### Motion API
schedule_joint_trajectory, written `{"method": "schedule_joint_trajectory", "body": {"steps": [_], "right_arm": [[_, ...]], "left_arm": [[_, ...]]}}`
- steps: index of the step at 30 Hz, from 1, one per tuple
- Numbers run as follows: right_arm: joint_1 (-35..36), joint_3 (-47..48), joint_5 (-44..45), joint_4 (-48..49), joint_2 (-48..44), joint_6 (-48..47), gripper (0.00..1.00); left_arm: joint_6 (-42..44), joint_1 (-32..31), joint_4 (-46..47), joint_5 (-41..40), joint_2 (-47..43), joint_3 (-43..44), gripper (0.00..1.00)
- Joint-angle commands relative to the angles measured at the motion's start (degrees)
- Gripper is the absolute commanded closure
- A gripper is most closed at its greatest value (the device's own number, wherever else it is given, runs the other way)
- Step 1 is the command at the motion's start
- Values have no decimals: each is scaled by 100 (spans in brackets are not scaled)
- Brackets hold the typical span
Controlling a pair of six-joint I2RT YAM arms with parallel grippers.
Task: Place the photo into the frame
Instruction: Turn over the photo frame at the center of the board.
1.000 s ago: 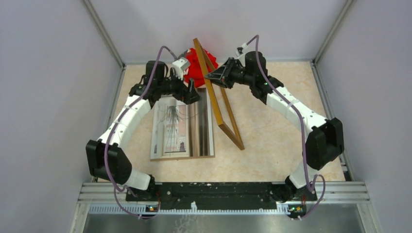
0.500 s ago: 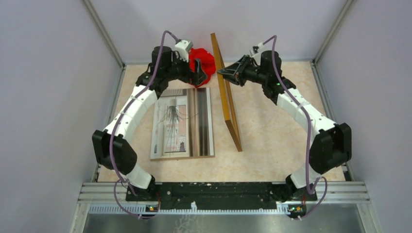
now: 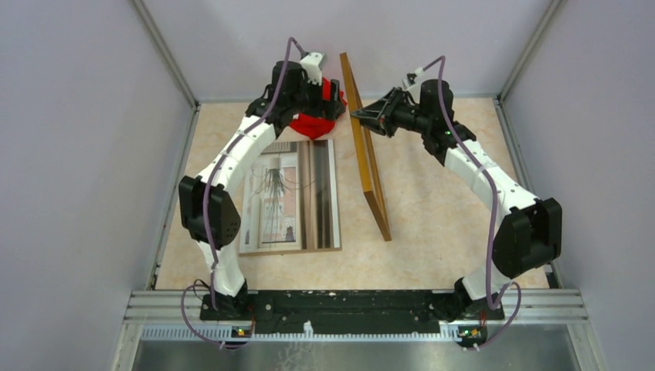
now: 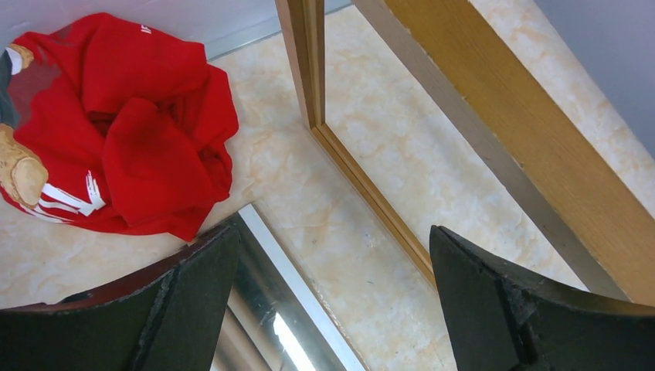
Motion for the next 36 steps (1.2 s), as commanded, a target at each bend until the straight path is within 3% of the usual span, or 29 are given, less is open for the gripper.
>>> {"method": "schedule_joint_trajectory", "body": {"steps": [1,8,13,21,28,32,36], "right_arm": [[120,92,-13,524,-239,365,83],[361,-272,346,1526,-418,1109,83],[337,-464,294,1721,-475,1168,83],[-34,-1412,15,2061,-842,1443,72],[-246,-1148,96,1041,-1246,759,34],[-408,-771,-44,352,-1300,229,26],[-610,-10,161,-1500,-1328,-1094,24]], "left_arm": [[-217,6,280,-372,-357,24,2],[-235,7,955,-741,-1195,-834,2],[-196,-15,726,-664,-1141,-671,1],[53,-188,689,-822,-833,-417,1],[317,-466,724,-913,-591,-138,1],[418,-490,699,-972,-562,-185,1],[591,-494,791,-1074,-653,-528,1]]}}
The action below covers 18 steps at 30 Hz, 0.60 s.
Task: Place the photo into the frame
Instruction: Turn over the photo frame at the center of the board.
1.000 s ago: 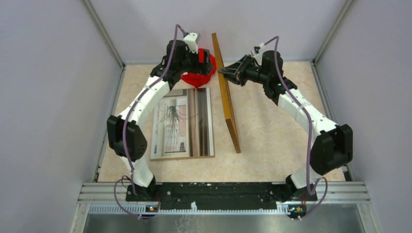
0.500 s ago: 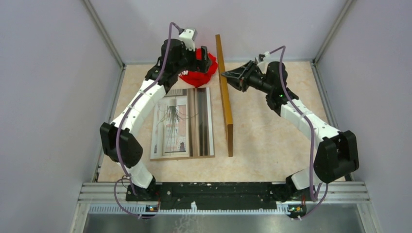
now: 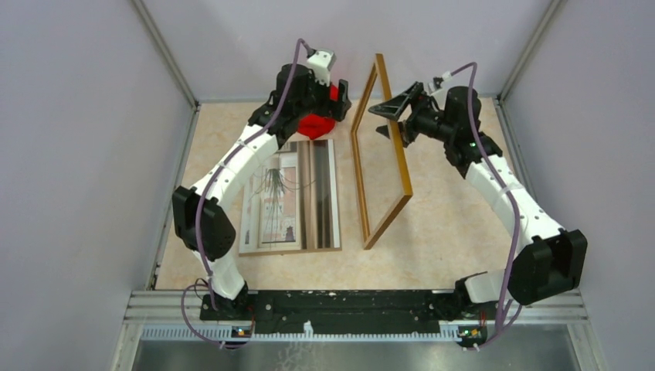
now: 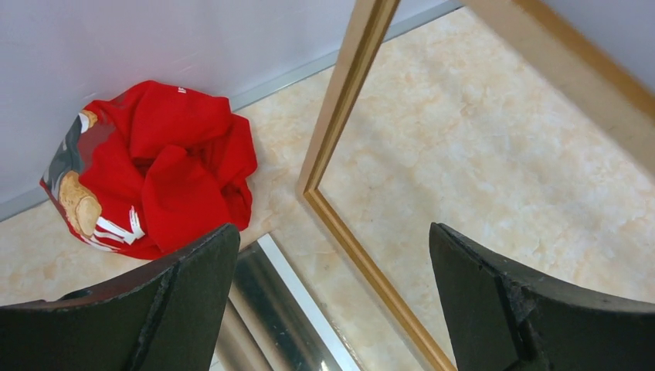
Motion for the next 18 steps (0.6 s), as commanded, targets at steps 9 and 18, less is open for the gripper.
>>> {"method": "schedule_joint_trajectory", "body": {"steps": [9,18], "right_arm": [[-392,1907,1117,-4277,-169,-3482,37],[-392,1636,1346,-4520,-274,-3659,41]], "left_arm": [[591,23,553,-329,-359,-801,1],[590,15,696,-284,-526,-1238,1]]}}
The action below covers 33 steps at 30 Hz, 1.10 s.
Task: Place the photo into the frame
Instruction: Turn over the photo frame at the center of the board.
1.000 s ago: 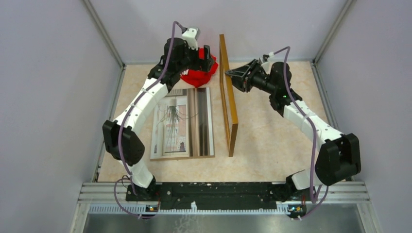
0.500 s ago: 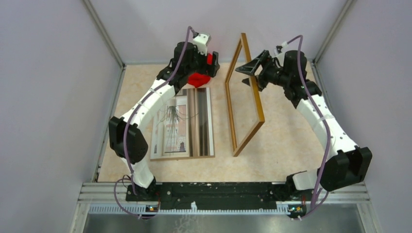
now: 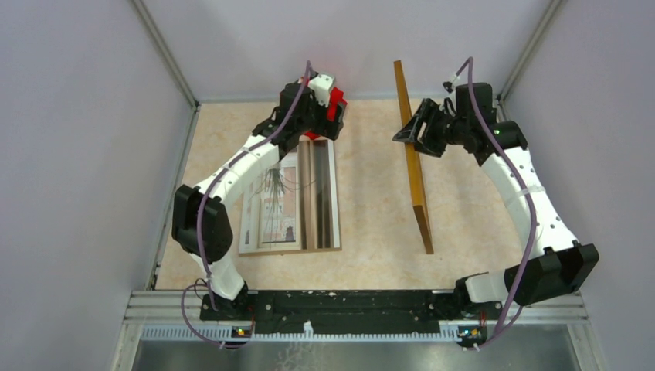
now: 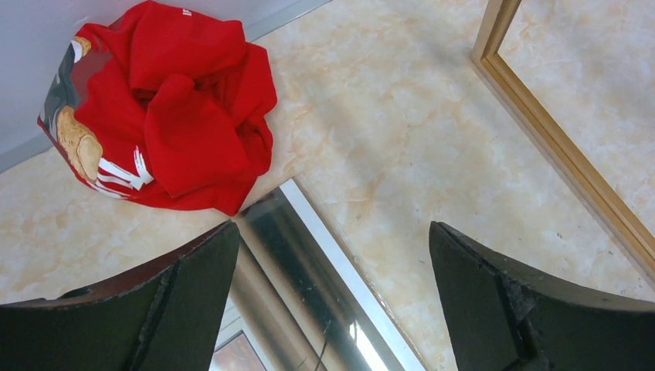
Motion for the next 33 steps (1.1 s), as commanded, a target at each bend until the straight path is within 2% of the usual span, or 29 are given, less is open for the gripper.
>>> {"method": "schedule_joint_trajectory", "body": {"steps": [1,7,9,16,20,23,26,28,31,33], "right_arm": [[-31,58,145,-98,-207,-193,44],[-15,-110,-377,469,-223,222,76],[66,-155,-549,726,-200,449,82],[911,505,-648,1155,217,970,88],[945,334,-726,2092,-41,1672,92],[914,-271,-835,3157,-314,2395,93],[775,-661,-810,3311,-434,2516,93],[591,-1266,-892,3743,-661,2802,93],[280,-2425,-1095,5053,-1048,3601,93],[184,-2758,-1117,5408,-1186,3818,93]], "left_arm": [[83,7,361,-13,-402,-163,1],[-243,-33,459,330,-519,-443,1],[-368,-121,399,394,-472,-440,1],[-334,-93,315,103,-616,-407,1],[-358,-97,324,90,-755,-559,1],[-388,-80,390,131,-789,-636,1],[-317,-75,340,131,-769,-668,1],[-203,-72,334,43,-766,-759,1],[-120,-69,333,-18,-746,-948,1],[10,-69,306,16,-722,-1032,1]]}}
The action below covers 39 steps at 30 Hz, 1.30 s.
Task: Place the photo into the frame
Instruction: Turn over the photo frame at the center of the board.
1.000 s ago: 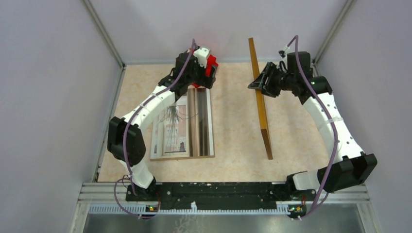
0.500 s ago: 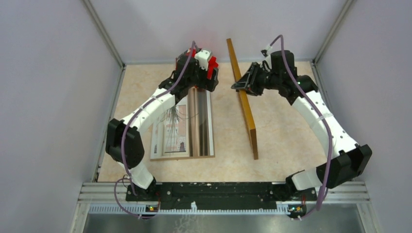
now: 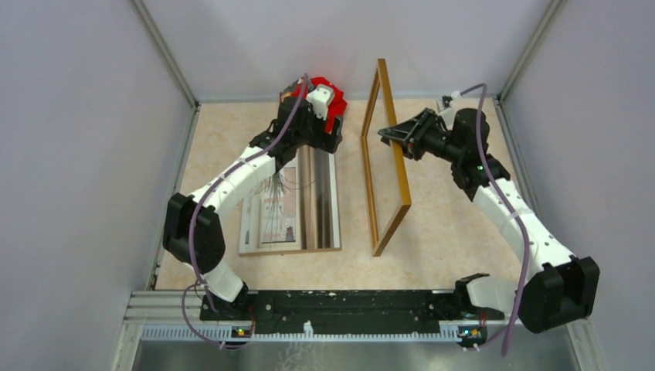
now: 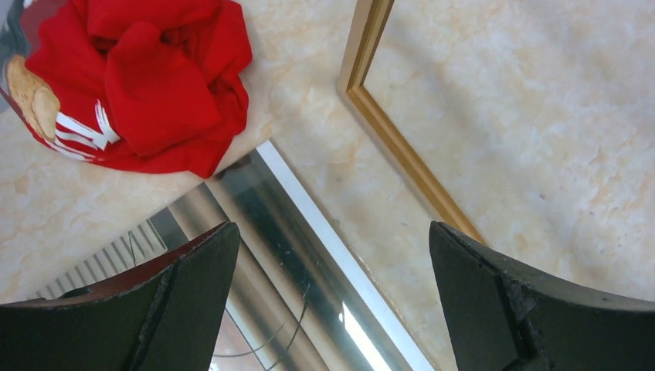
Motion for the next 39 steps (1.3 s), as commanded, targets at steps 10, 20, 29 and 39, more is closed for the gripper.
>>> {"method": "schedule_joint_trajectory", "body": {"steps": [10,20,29,39], "right_arm": [[-1200,-764,-1108,637,-721,252,77],[-1775,-791,-1102,-784,-1041,-861,52],[-2079,-806,-807,-1593,-1060,-1899,52],[-2077,-913,-636,-1850,-806,-2561,65]], "left_arm": [[392,-208,139,705,198,-432,1],[-187,-682,71,758,1184,-153,1],[47,-845,44,309,1679,56,2],[643,-827,5,-689,1798,-107,8]]}}
